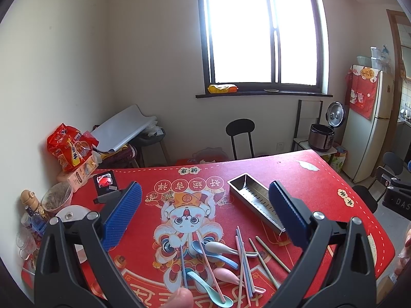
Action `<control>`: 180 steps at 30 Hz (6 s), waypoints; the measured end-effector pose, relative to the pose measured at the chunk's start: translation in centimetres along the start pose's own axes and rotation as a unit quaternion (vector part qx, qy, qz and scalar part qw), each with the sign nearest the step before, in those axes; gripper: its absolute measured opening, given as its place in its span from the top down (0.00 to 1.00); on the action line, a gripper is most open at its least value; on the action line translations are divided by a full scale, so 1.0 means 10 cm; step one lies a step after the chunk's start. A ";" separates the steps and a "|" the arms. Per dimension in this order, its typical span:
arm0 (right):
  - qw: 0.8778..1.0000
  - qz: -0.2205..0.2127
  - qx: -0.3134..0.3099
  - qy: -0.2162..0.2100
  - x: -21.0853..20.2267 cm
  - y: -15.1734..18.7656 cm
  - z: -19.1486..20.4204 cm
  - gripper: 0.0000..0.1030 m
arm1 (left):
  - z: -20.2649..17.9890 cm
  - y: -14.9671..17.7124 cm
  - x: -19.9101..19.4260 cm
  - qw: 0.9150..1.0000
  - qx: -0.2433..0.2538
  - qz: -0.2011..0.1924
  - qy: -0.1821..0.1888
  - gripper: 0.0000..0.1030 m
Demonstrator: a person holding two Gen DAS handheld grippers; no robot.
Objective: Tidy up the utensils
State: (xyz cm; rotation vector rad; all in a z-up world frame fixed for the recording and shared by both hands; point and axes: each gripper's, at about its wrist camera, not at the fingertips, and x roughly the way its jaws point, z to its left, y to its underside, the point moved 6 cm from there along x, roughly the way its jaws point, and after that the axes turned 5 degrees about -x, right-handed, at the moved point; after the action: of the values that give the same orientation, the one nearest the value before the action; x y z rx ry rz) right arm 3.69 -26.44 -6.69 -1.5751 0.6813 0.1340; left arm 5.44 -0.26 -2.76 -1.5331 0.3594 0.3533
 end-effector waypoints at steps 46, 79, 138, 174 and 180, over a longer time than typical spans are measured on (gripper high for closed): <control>0.932 0.190 -0.176 -0.253 1.30 1.41 1.20 0.05 | 1.33 1.43 1.04 0.976 -0.130 0.173 -0.008 0.36; 0.899 0.278 -0.210 -0.266 2.08 2.33 1.62 0.51 | 1.07 2.90 1.92 0.938 -0.075 0.337 0.020 0.50; 0.894 0.270 -0.159 -0.320 1.87 2.16 1.56 0.94 | 1.19 2.42 1.62 0.937 -0.162 0.303 0.069 0.90; 0.915 0.185 -0.129 -0.334 2.19 1.00 1.26 0.94 | 0.19 1.55 2.39 0.916 -0.171 0.323 0.167 0.90; 0.920 0.184 -0.142 -0.315 2.69 0.79 1.23 0.94 | -0.37 1.26 3.05 0.894 -0.217 0.350 0.178 0.90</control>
State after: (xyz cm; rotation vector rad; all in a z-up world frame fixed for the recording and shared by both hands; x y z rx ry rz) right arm 25.49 -23.74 -28.01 -1.5320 0.4438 1.0156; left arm 27.27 -3.90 -27.51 -1.8717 1.2032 0.7546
